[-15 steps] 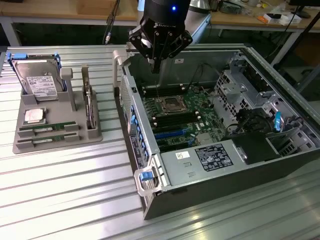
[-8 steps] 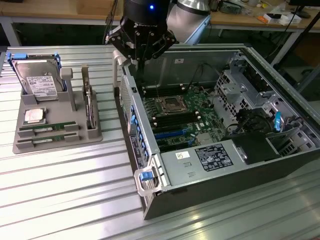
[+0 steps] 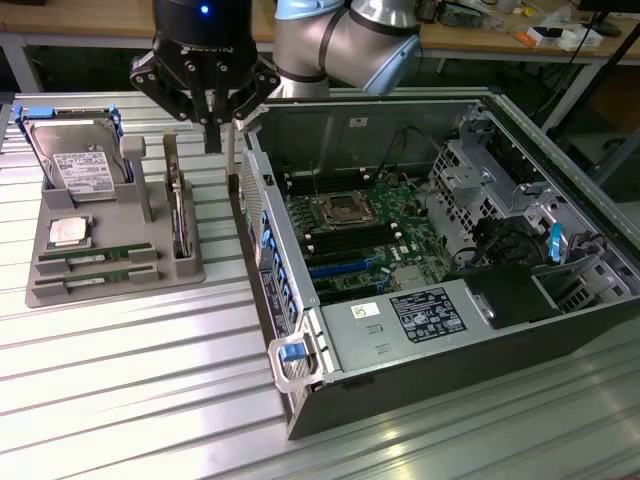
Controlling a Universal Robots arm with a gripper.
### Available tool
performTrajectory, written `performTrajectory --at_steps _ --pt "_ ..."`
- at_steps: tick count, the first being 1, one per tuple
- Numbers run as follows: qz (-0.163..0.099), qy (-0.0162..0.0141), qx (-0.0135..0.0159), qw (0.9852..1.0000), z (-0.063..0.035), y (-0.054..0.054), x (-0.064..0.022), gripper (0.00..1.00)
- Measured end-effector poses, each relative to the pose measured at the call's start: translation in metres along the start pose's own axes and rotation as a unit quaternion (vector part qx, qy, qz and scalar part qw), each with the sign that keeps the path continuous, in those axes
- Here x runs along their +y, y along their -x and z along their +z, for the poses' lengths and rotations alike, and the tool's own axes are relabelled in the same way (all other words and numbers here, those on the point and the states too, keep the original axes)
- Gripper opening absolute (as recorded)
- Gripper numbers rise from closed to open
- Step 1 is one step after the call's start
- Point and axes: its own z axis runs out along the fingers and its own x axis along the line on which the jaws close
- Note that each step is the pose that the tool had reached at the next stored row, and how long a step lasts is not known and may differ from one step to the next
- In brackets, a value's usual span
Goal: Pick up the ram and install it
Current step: 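Reach for the ram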
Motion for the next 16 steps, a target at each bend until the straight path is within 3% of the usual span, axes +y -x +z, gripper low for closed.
performTrajectory --at_steps 5,8,16 --pt "0.0 0.0001 -0.0011 1.0 -0.0009 -0.024 -0.0018 0.11" --pt "0.0 0.0003 -0.0026 1.0 -0.0019 -0.056 -0.0042 0.11" --pt "0.0 0.0004 -0.0045 1.0 -0.0035 -0.098 -0.0074 0.11"
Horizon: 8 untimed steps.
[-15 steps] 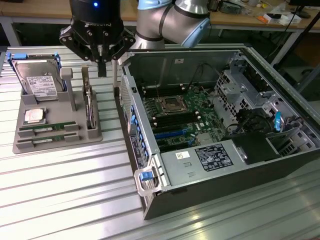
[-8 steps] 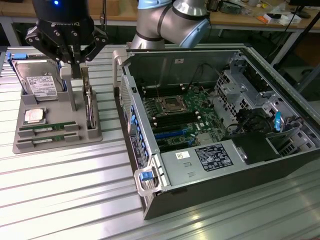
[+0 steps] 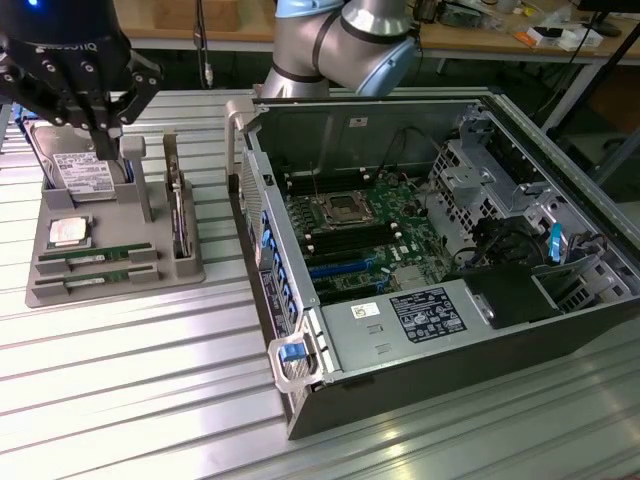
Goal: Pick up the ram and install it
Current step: 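Reach for the ram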
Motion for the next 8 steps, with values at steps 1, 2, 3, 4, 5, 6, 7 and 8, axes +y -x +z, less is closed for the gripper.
performTrajectory --at_steps 1,2,3,4,5,6,7,8 --pt "0.0 0.0 -0.0002 1.0 -0.0004 -0.007 -0.0005 0.11" --pt "0.0 0.0001 -0.0008 1.0 -0.0008 -0.017 -0.0013 0.11" --pt "0.0 0.0001 -0.0011 1.0 -0.0012 -0.025 -0.0019 0.11" --pt "0.0 0.0002 -0.0018 1.0 -0.0018 -0.039 -0.003 0.11" --pt "0.0 0.0001 -0.0018 1.0 -0.002 -0.043 -0.0033 0.11" --pt "0.0 0.0001 -0.0018 1.0 -0.0021 -0.043 -0.0033 0.11" --pt "0.0 0.0002 -0.0018 1.0 -0.002 -0.044 -0.0033 0.11" --pt "0.0 0.0002 -0.0018 1.0 -0.002 -0.044 -0.0033 0.11"
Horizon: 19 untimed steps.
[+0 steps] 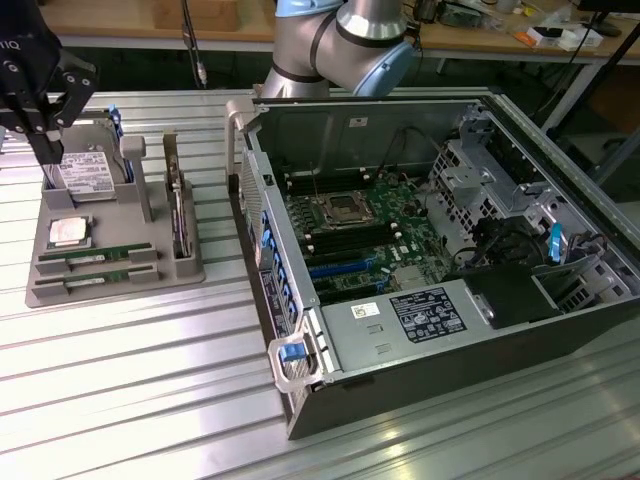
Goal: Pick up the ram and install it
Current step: 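Reach for the ram, then pick up the ram and move it above insertion slot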
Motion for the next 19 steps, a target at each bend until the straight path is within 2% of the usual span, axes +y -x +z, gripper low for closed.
performTrajectory --at_steps 14,19 --pt "-0.001 0.0 0.0001 1.0 0.0 -0.0003 0.0 0.11" --pt "-0.021 0.0009 0.0011 0.9998 -0.0001 -0.0003 0.0 0.11"
